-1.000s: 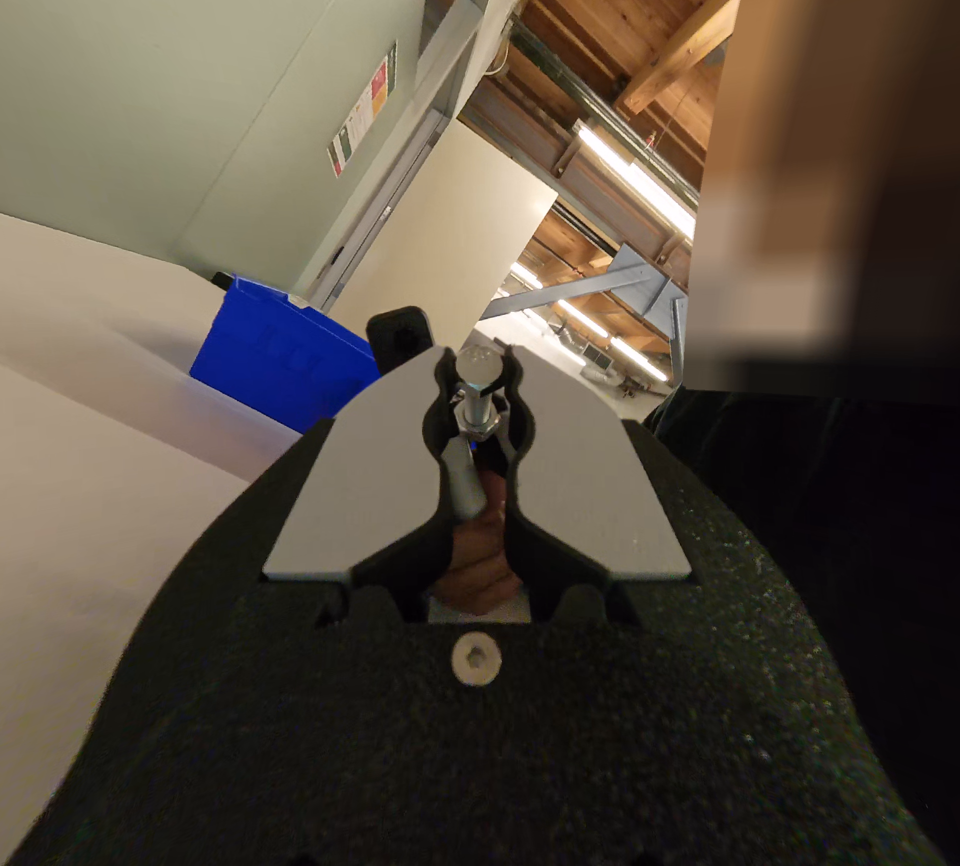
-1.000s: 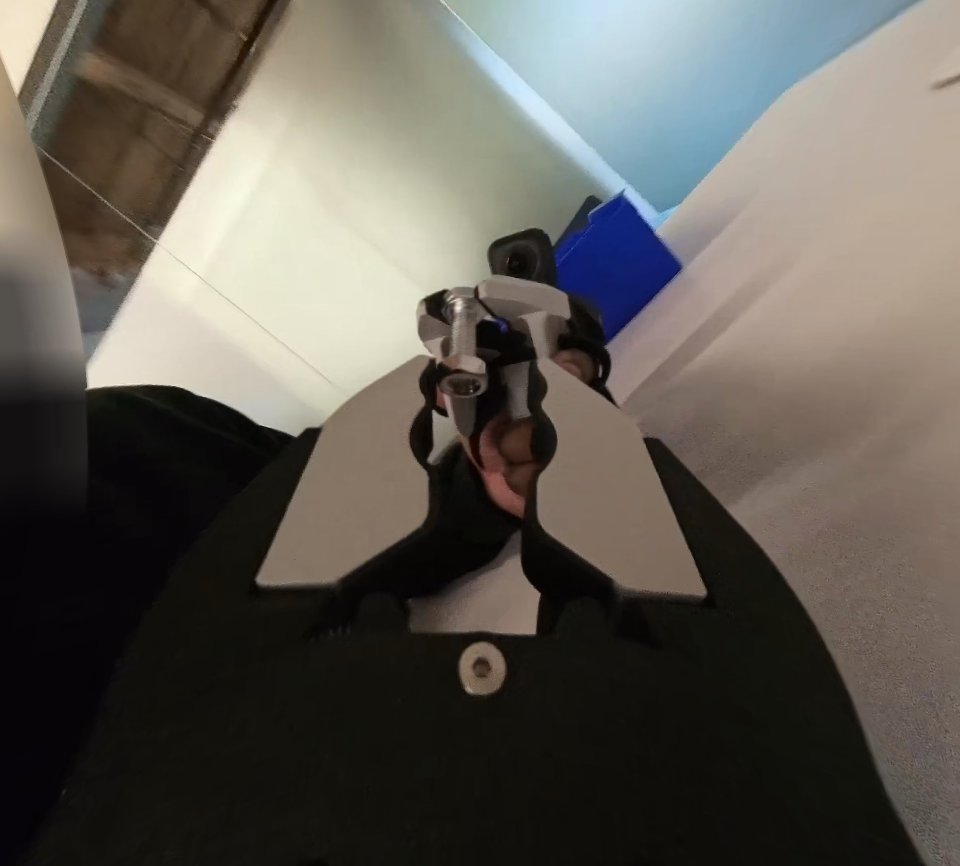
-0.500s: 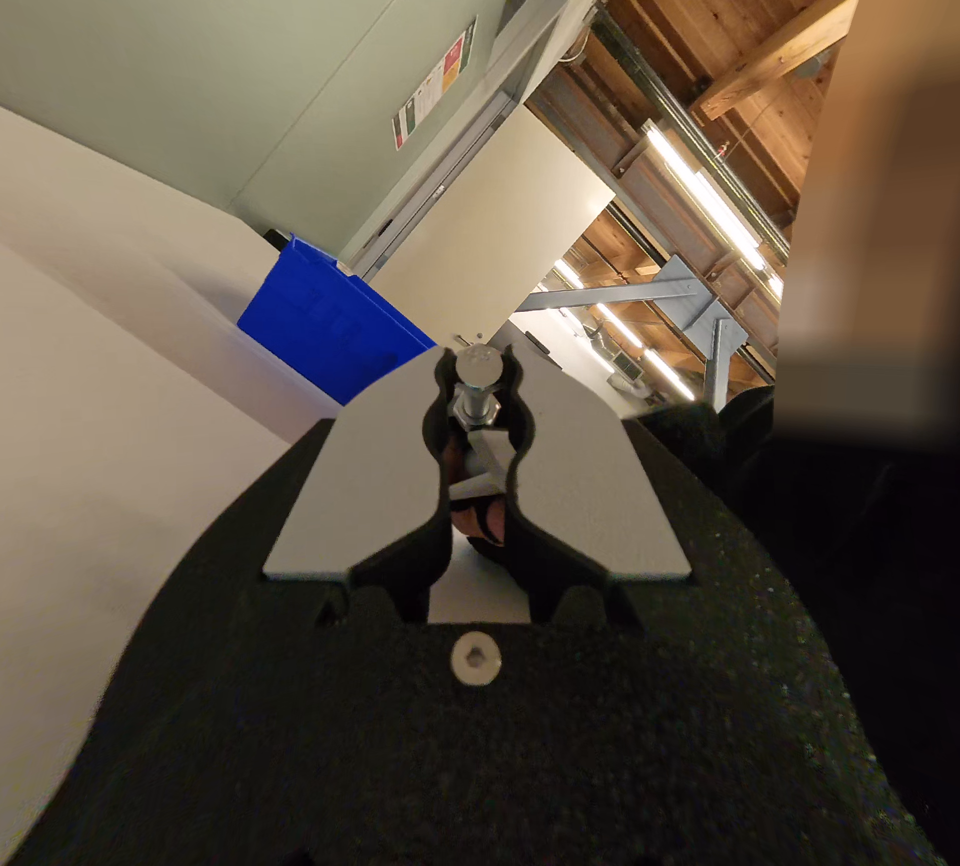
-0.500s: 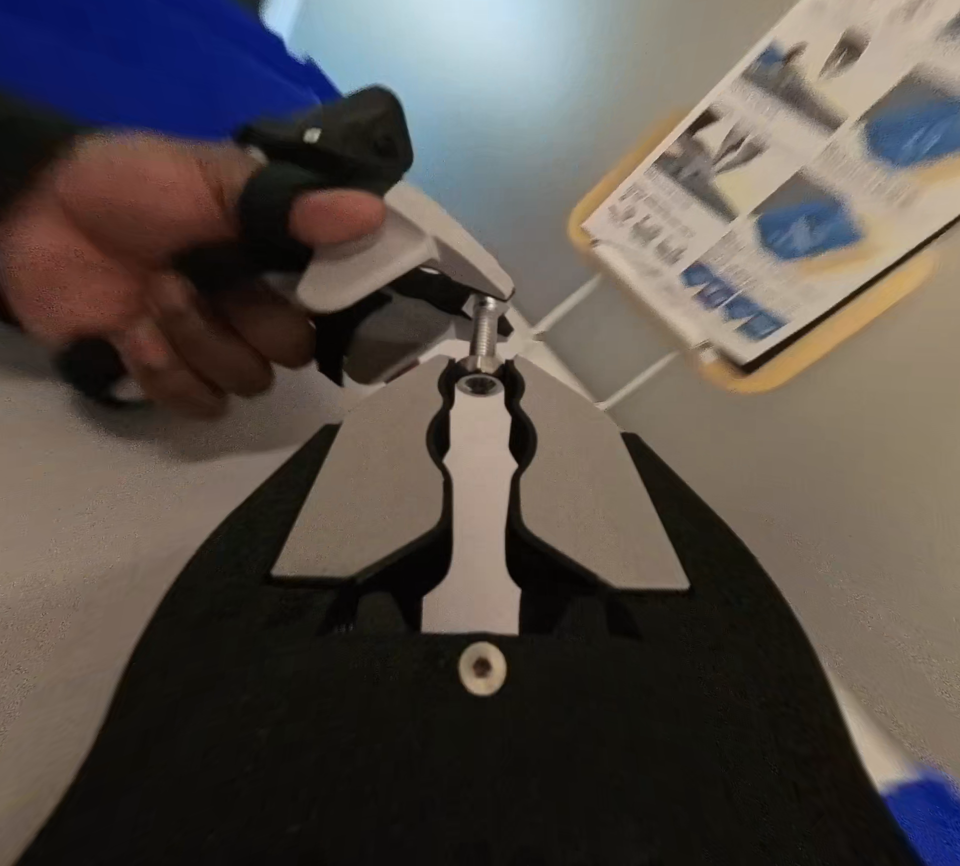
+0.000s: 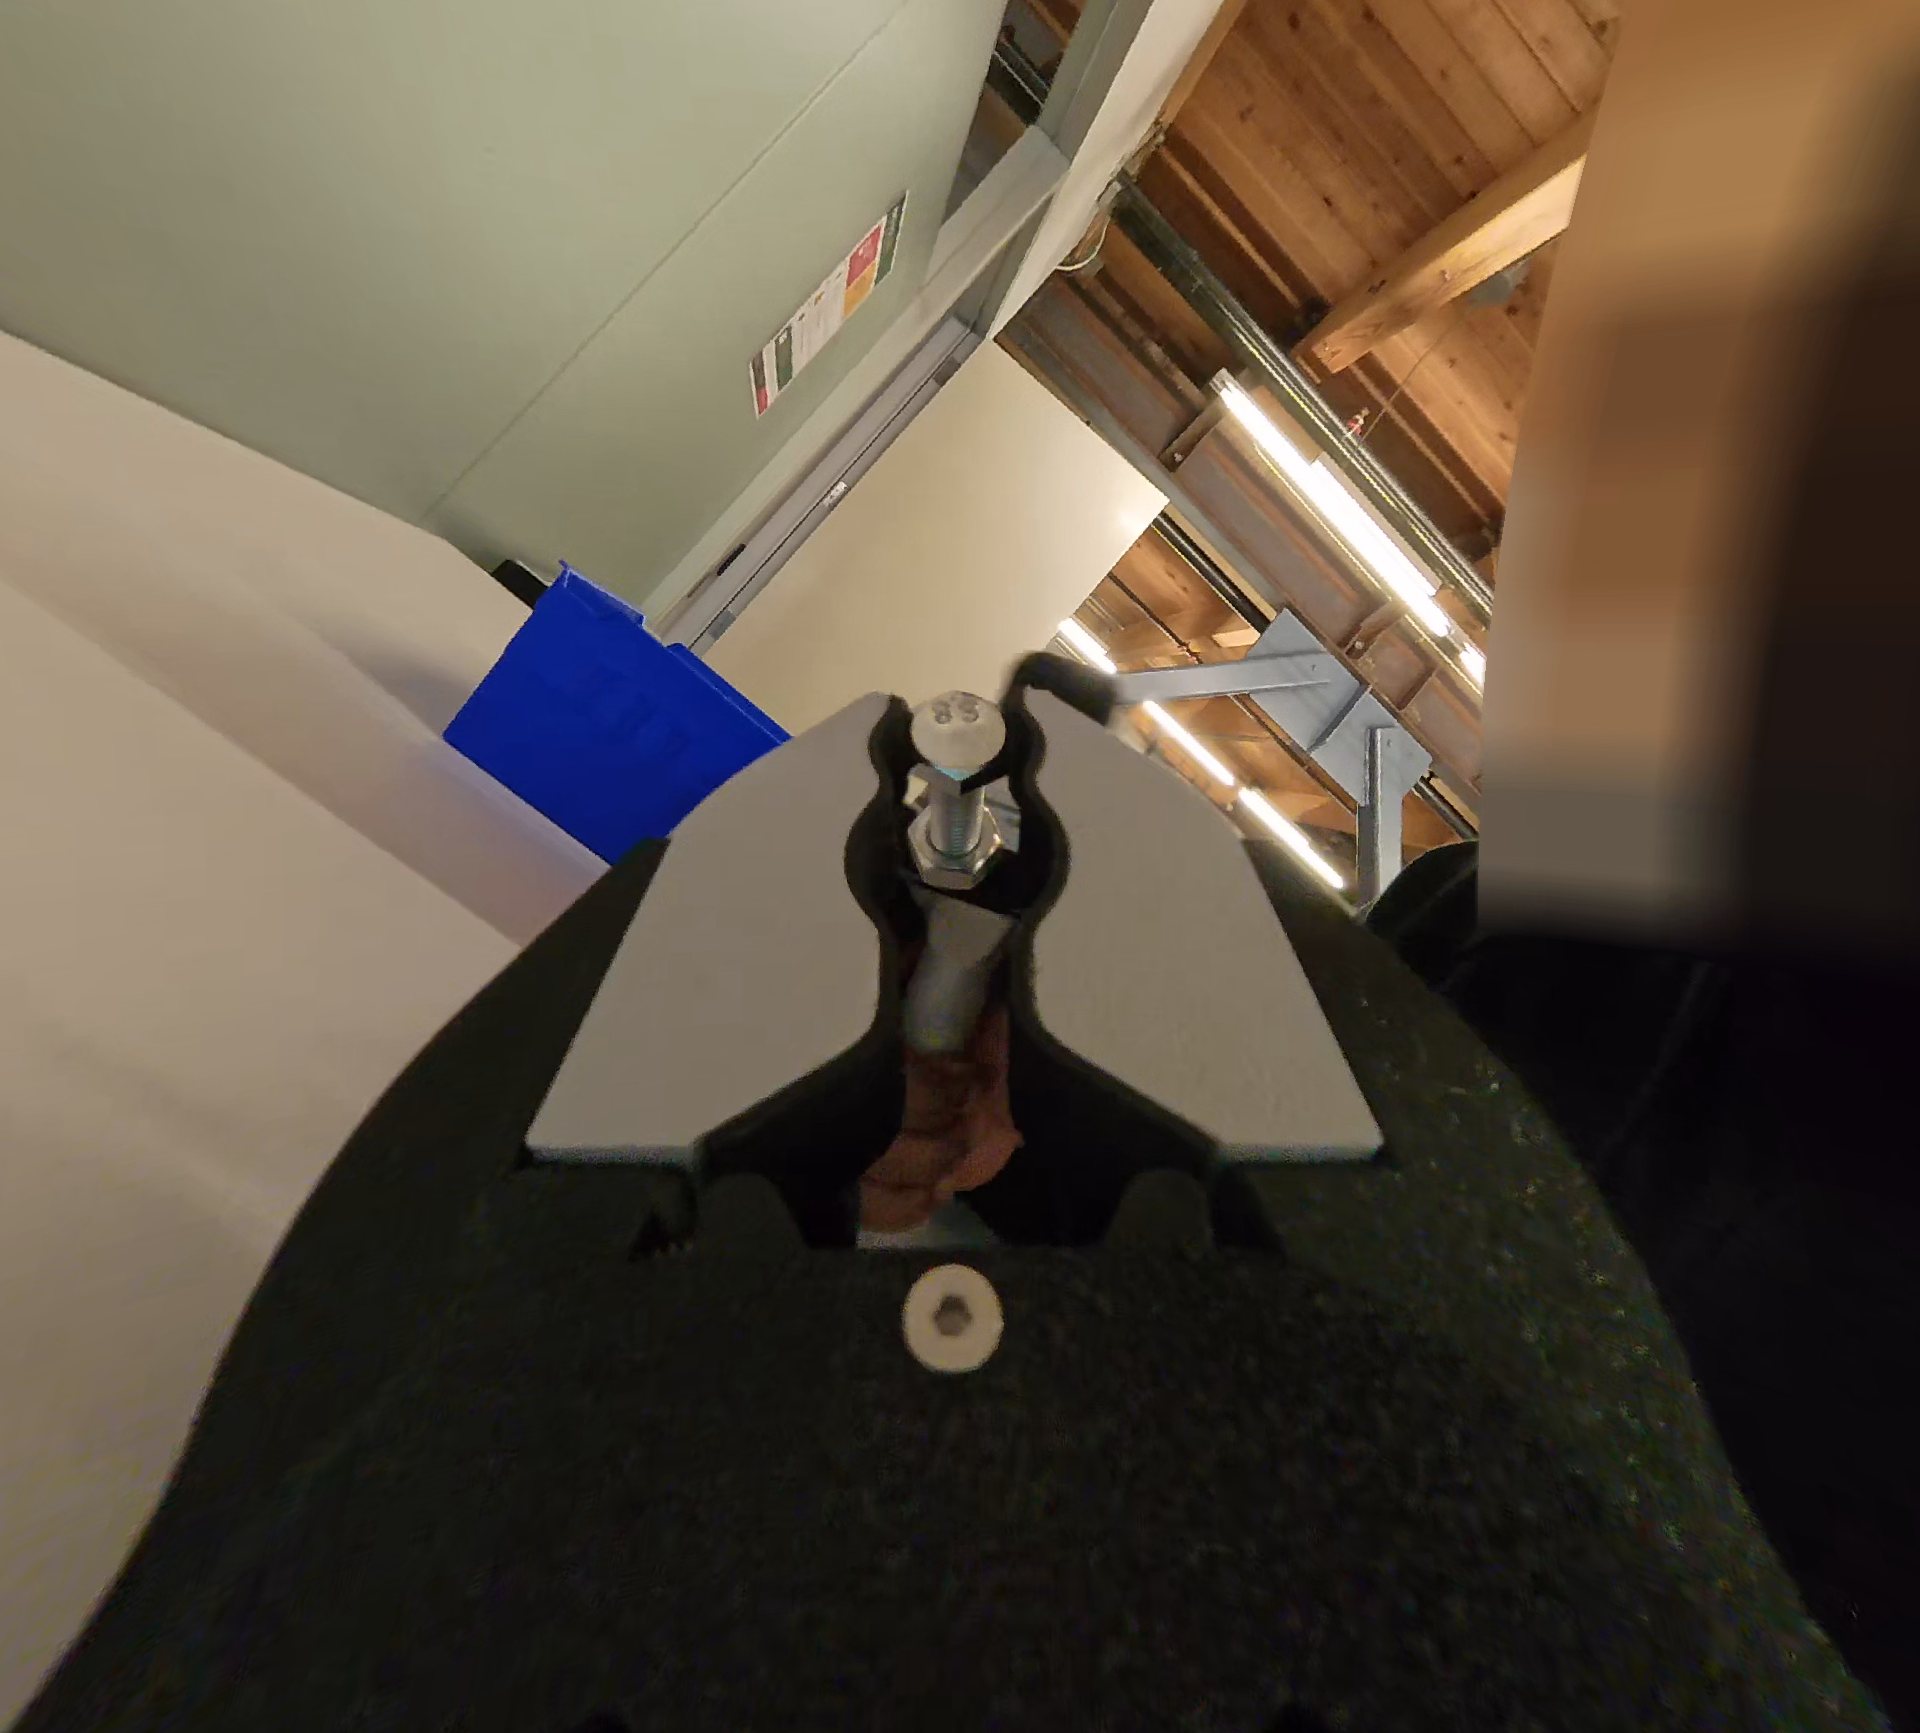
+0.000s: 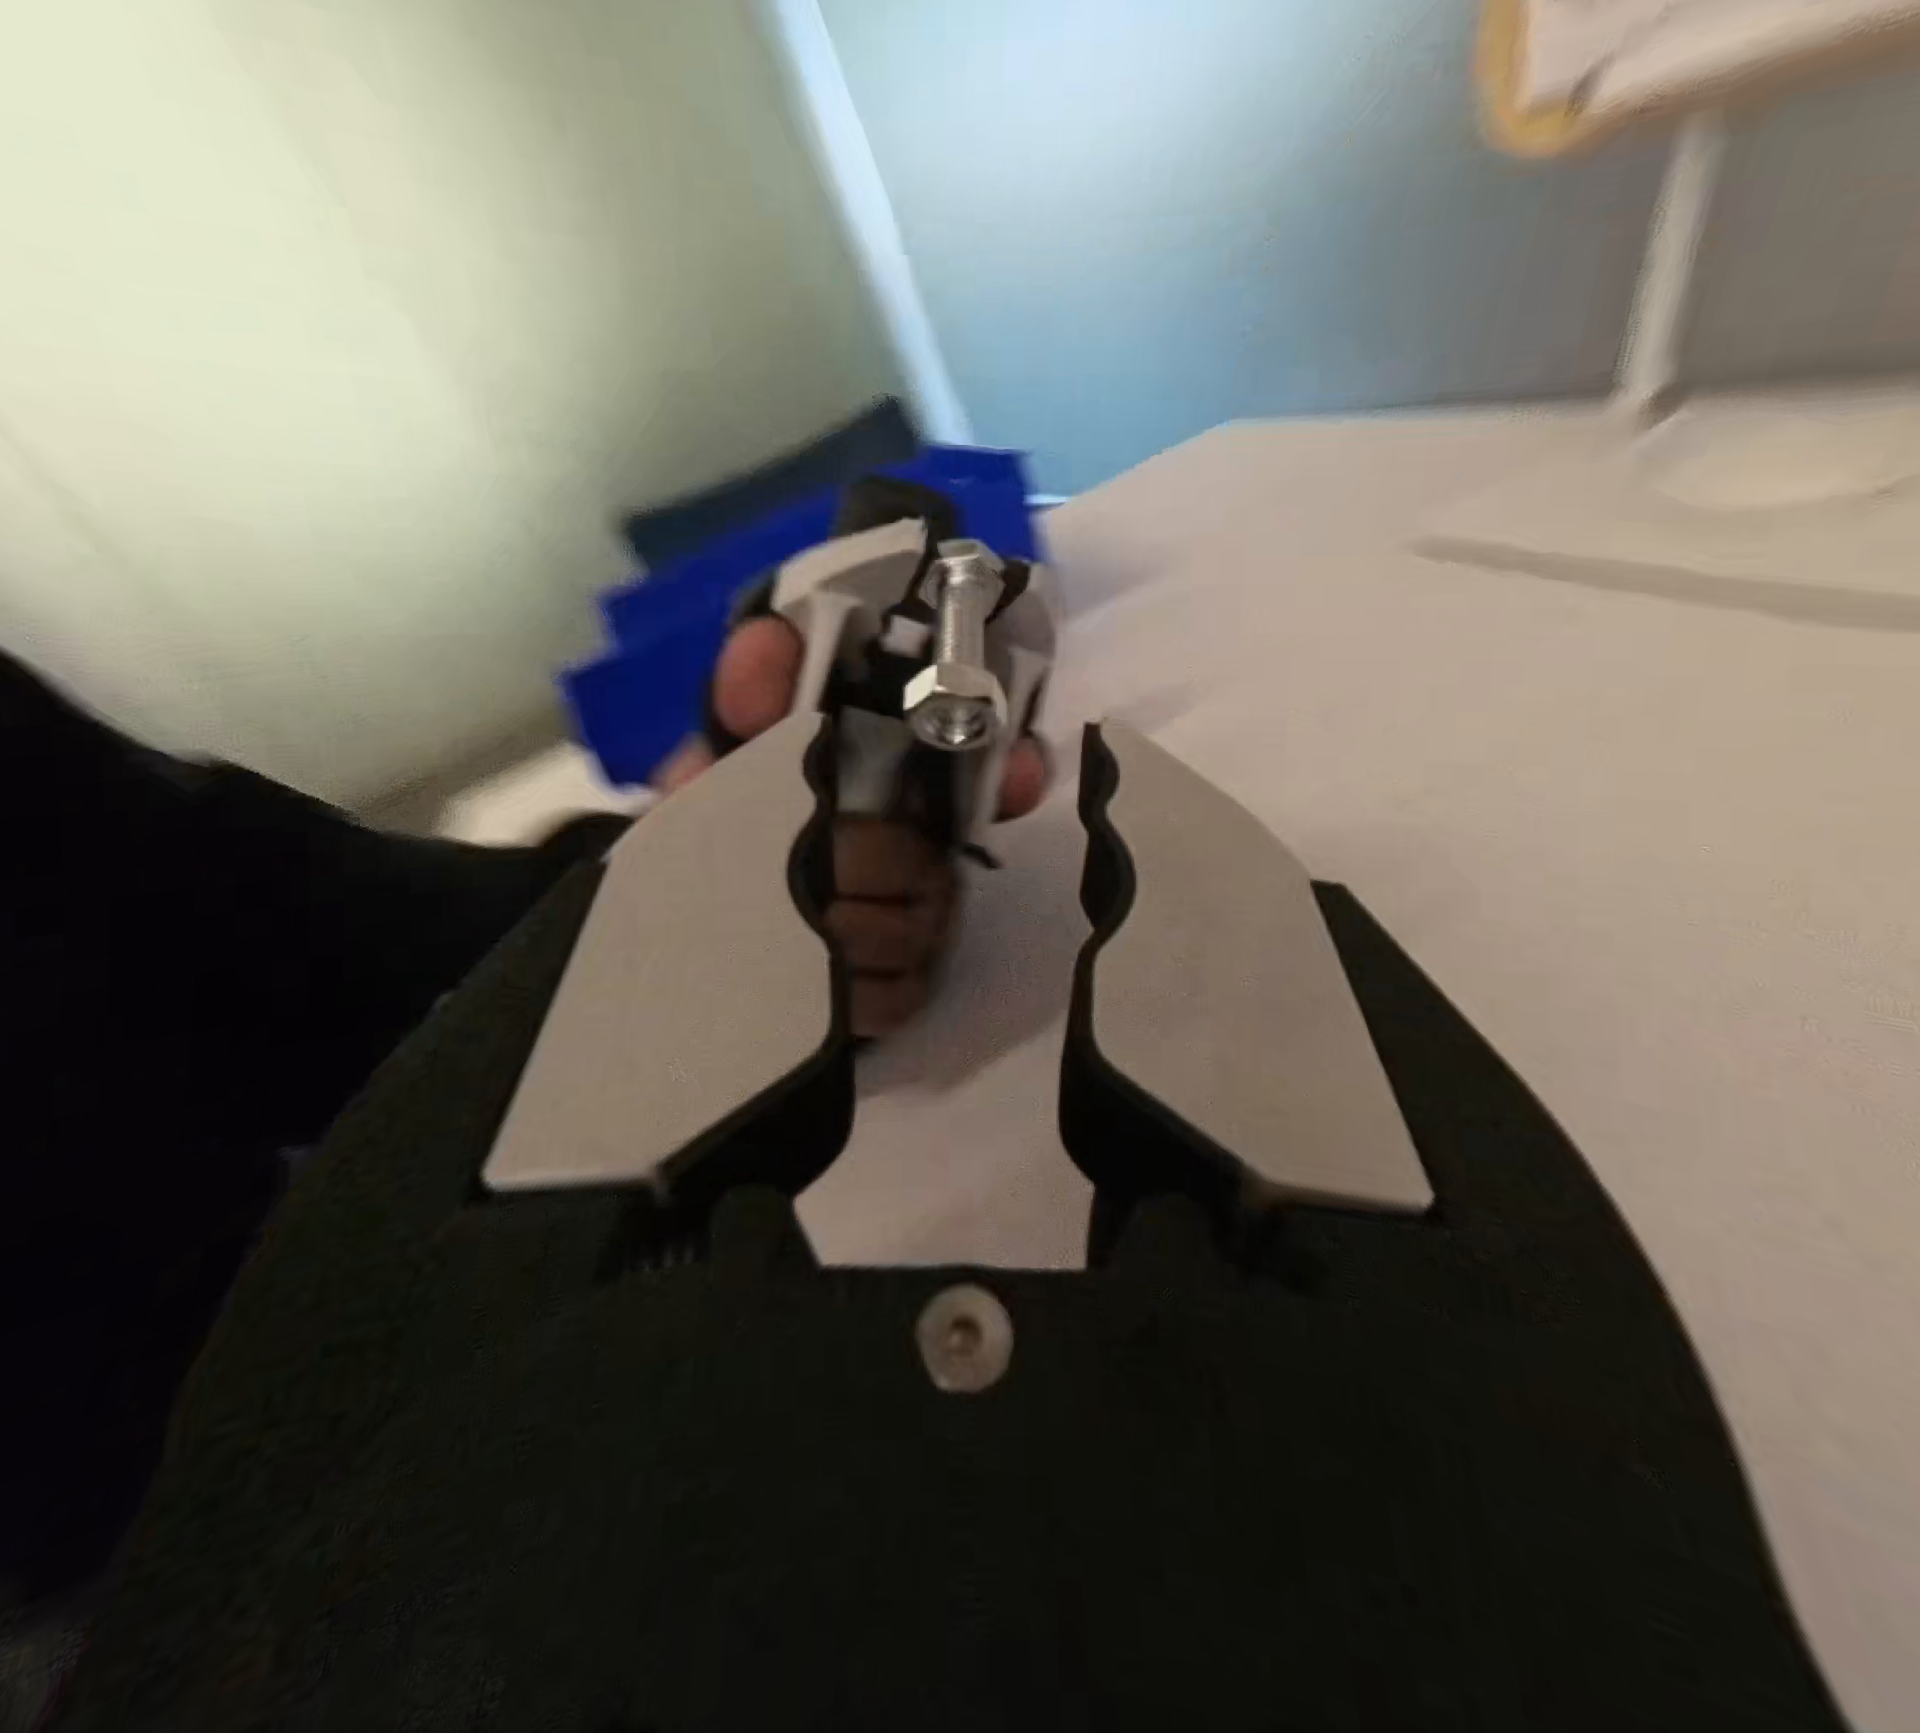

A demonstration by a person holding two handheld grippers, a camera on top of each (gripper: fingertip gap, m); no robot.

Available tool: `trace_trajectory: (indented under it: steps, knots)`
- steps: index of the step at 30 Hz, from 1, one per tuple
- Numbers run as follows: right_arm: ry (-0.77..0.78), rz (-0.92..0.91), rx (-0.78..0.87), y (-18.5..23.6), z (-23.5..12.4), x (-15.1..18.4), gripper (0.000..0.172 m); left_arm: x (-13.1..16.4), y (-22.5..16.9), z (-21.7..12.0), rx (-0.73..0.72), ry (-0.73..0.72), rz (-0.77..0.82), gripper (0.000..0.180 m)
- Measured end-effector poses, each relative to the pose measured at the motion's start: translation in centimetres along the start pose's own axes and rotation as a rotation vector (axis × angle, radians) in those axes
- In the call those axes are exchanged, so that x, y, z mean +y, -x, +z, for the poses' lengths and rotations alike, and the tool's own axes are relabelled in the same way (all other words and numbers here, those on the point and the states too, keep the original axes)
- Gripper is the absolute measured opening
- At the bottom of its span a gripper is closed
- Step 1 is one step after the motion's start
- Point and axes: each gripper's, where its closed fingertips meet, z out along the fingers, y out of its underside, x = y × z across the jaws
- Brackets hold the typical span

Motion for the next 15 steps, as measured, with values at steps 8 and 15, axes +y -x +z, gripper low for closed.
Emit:
trace_trajectory:
  steps: [8, 15]
  knots:
    - [-0.072, 0.458, -0.237, 0.4, -0.1, 0.1, 0.017, 0.8, -0.8, 0.4, 0.034, 0.057, 0.076, 0.018]
    - [-0.011, -0.306, 0.099, -1.0, -0.2, 0.4, 0.017, 1.2, 0.2, 0.4, -0.034, 0.092, 0.031, 0.017]
